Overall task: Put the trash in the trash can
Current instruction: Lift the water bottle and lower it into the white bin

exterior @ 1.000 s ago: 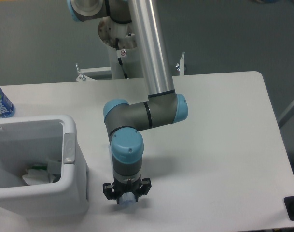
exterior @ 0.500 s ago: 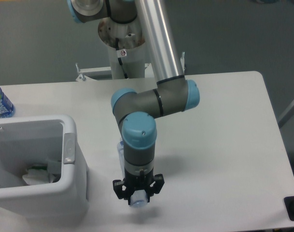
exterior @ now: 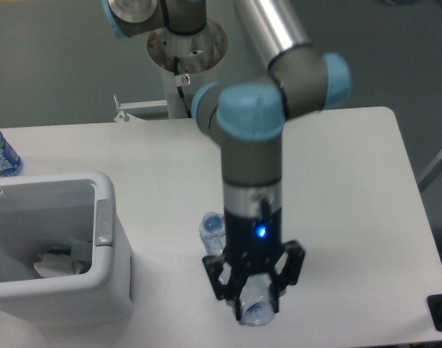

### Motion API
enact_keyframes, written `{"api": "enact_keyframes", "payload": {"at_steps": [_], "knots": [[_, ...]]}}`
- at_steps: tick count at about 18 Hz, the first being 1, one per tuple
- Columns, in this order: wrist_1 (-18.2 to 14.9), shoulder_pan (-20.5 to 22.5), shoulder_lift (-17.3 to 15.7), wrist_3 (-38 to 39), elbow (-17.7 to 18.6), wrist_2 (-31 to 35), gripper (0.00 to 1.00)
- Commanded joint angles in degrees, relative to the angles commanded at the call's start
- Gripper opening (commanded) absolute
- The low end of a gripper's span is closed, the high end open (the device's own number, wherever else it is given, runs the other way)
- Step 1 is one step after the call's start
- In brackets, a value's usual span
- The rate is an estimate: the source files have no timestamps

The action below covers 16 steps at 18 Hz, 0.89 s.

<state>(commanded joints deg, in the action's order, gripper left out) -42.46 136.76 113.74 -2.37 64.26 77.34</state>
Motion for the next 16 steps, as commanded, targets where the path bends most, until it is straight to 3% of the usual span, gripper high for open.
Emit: {"api": "enact_keyframes", "payload": {"at_steps": [3,9,14,15,16], "knots": [[4.39,-0.87,-1.76,0.0,-0.62,0.09,0.56],[5.02,-10.0,-4.31,-0.09,-0.27,0.26,0.56],[5.46,-16.69,-2.47,-0.7,0.69,0.35,0.56],[5.55,-17.22,-2.38,-0.7,1.22,0.26,0.59],[5.55,-18.18,-1.95,-0.79,1.4,0.26,0.76]]}}
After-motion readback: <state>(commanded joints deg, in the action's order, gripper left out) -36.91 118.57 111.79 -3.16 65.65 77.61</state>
